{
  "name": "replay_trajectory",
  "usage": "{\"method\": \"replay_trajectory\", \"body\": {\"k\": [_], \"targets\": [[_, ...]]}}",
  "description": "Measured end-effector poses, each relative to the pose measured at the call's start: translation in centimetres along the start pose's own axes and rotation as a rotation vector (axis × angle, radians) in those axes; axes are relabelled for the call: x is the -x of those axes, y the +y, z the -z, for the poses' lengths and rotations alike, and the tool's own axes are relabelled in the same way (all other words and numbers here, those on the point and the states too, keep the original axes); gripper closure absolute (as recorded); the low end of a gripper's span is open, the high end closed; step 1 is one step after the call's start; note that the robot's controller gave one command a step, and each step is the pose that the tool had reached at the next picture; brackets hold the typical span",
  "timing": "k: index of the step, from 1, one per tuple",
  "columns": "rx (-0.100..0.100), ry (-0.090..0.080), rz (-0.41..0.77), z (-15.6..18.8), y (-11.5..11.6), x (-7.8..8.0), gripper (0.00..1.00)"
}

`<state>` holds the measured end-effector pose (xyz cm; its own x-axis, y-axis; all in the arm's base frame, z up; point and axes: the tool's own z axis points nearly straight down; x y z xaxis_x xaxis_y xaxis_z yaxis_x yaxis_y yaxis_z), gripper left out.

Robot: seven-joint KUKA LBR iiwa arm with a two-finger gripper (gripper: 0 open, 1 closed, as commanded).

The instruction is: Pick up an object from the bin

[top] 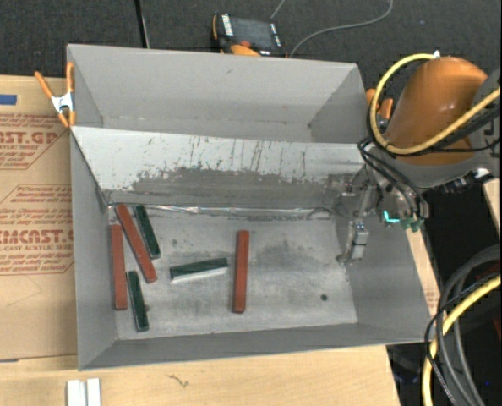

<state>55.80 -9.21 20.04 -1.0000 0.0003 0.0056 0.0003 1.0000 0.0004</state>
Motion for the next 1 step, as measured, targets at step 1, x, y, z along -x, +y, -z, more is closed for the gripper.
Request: {"method": "replay_trajectory", "body": {"k": [1], "targets": [[0.002,-0.006,0.068,-2.43,5.56,1.70,0.00]]}}
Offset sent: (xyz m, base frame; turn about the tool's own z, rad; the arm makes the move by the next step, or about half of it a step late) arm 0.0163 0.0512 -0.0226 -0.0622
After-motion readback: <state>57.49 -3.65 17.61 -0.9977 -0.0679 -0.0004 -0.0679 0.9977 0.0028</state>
